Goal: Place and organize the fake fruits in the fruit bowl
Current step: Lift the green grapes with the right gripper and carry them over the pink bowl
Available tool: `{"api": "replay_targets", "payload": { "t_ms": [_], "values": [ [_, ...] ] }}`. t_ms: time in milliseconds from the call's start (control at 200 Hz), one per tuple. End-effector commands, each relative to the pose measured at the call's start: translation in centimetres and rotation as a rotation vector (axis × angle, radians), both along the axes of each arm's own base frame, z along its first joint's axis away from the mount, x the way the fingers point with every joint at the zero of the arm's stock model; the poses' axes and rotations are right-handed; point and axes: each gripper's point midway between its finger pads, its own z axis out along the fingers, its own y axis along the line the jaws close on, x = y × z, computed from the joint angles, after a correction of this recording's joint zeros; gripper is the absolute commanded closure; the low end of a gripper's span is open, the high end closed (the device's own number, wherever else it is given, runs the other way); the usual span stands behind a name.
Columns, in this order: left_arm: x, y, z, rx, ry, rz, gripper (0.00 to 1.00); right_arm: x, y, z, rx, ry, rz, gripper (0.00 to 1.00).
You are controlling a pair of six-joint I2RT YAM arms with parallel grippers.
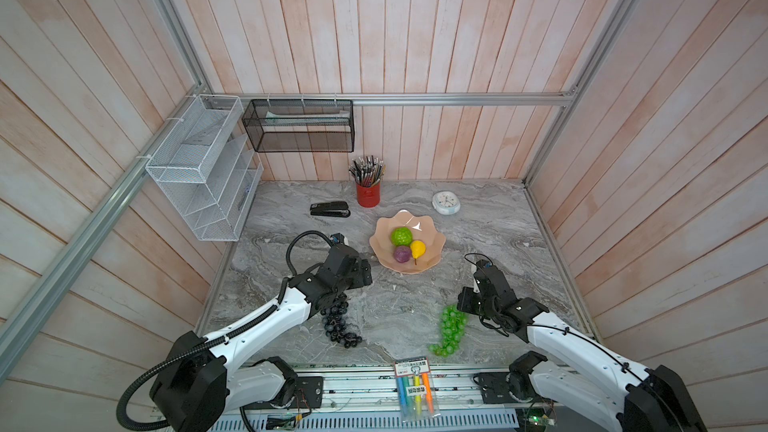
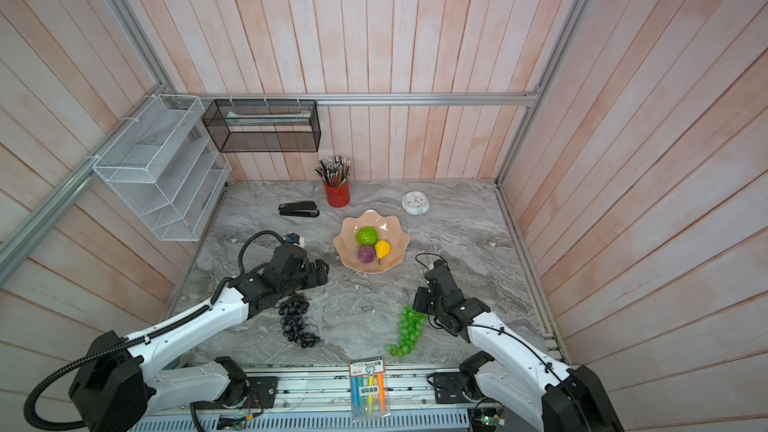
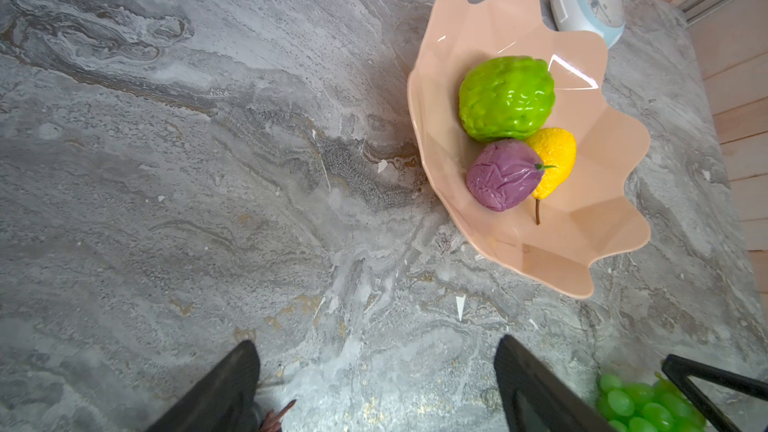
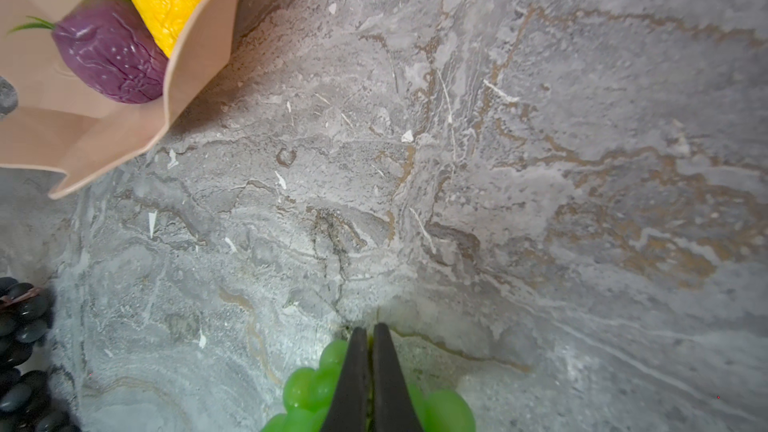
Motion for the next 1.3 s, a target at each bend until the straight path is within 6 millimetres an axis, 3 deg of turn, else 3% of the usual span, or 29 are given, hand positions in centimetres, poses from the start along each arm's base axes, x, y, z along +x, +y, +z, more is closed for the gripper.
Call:
{"api": "replay_targets", "payload": {
  "t_ms": [0,335,680,965,1165,1295],
  "values": [
    [0.2,-0.4,0.2,-0.013,-0.003,0.002,0.09,0.8,0.3,1.9,0.007,-0.048,0.012,1.0],
    [0.1,-0.2,0.5,-0.006,-0.006,0.003,0.1,1.5,1.1,6.3,0.014,-0.129,0.044,1.0],
    [-0.1,-0.1,0.3,-0.008,-0.005,0.005,0.1,4.4,3.6,16.2,-0.017,-0.277,0.158,1.0],
    [-0.3,0.3,0.3,-0.008,-0.01,0.02,0.1,8.3,8.8,22.5,0.033,-0.403,0.293,1.0],
    [-0.4,0.5,0.4,-0.009,-0.01,0.029,0.1,10.3,13.7,24.0,0.098,-0.457,0.378,1.0],
    [-0.5,0.3,0.6,-0.031,-0.012,0.025,0.1,10.7,17.2,23.5,0.141,-0.456,0.433,1.0]
  ]
}}
